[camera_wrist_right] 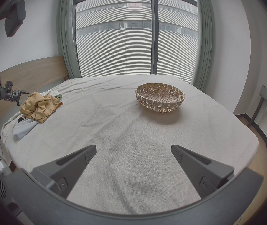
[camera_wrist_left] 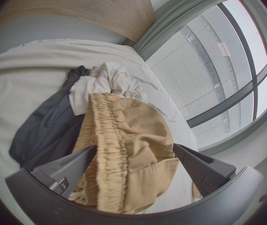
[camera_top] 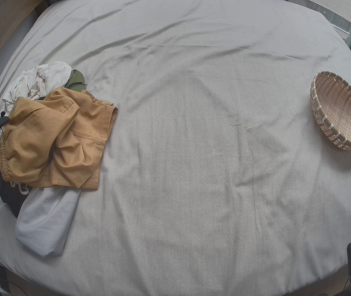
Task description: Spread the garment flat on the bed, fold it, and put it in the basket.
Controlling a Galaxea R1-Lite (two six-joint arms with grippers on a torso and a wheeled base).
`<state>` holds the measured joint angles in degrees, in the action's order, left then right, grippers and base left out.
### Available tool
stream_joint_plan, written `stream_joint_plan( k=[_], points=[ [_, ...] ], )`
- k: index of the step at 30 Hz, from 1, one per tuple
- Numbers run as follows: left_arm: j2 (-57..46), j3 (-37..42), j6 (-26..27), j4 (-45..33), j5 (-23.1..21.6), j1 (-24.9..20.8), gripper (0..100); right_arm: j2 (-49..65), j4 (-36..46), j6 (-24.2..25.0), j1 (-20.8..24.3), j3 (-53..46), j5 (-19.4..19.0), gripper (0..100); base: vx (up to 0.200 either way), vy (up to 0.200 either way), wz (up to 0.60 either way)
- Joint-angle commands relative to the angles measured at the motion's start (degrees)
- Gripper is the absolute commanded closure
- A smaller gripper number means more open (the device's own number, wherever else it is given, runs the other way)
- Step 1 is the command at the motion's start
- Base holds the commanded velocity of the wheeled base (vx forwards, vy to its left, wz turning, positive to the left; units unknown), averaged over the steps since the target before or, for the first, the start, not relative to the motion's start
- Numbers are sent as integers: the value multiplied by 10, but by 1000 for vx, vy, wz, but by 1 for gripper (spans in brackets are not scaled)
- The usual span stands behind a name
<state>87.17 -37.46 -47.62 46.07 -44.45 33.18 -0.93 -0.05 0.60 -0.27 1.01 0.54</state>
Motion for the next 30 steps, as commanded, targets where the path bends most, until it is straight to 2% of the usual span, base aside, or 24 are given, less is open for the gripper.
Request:
stream_joint_plan(
  k=[1,7,8,12,22,27,28,30],
  points=[
    [22,-21,-26,10,9,-29,0,8,0,1,0,-9,0,0,0,0,0],
    [12,-31,-69,39,16,-49,0,8,0,1,0,-10,0,0,0,0,0],
    [-3,-31,-93,55,16,-53,0,8,0,0,0,-9,0,0,0,0,0],
    [-39,-18,-121,56,16,-70,0,8,0,0,0,-9,0,0,0,0,0],
    [-67,2,-115,61,12,-76,0,8,0,0,0,-10,0,0,0,0,0],
    [-59,12,-70,61,11,-77,0,8,0,0,0,-10,0,0,0,0,0],
    [-59,12,-70,61,11,-77,100,8,0,0,0,-10,0,0,0,0,0],
    [-52,19,-46,61,10,-77,100,8,0,0,-1,-10,0,0,0,0,0]
  ],
)
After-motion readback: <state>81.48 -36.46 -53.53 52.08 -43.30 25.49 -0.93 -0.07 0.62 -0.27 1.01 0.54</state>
